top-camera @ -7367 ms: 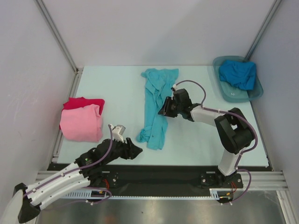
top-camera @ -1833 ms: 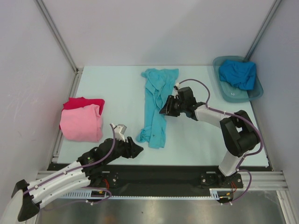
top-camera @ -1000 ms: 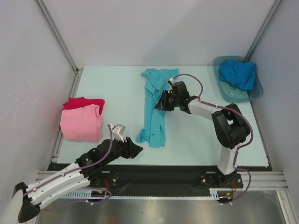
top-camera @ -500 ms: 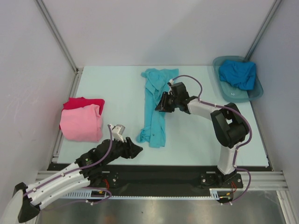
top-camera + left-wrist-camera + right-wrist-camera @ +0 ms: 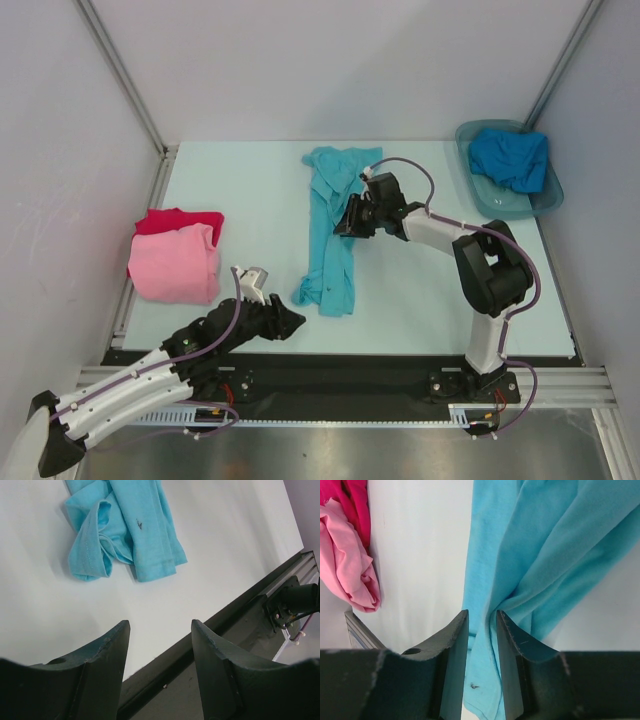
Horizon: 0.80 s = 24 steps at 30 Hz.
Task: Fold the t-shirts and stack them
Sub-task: Fold the tshirt
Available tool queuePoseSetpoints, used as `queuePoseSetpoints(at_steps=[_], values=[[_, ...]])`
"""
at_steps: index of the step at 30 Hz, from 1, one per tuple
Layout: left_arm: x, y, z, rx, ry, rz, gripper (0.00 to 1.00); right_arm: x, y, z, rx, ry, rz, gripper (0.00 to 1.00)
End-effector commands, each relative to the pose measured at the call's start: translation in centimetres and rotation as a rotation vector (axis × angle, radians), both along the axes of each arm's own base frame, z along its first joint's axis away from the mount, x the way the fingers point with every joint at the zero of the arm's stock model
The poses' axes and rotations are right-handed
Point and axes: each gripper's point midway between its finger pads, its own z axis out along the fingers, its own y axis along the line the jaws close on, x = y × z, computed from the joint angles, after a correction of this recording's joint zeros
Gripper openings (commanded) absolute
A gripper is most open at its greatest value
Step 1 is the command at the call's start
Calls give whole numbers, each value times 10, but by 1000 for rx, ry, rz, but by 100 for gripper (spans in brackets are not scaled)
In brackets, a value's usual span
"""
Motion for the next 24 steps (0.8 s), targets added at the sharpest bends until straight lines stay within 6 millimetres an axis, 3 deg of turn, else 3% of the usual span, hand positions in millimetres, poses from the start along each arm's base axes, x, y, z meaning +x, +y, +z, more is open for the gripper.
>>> queuePoseSetpoints(at_steps=[1,14,24], values=[[1,-4,6,-18,-6,-4,59,12,0,27,14,-66,-1,34],[2,-4,11,-14,-17,-5,58,22,3,32,18,-75,-2,33],[1,-2,11,-14,-20,-1,58,21,3,20,1,-54,-2,33]])
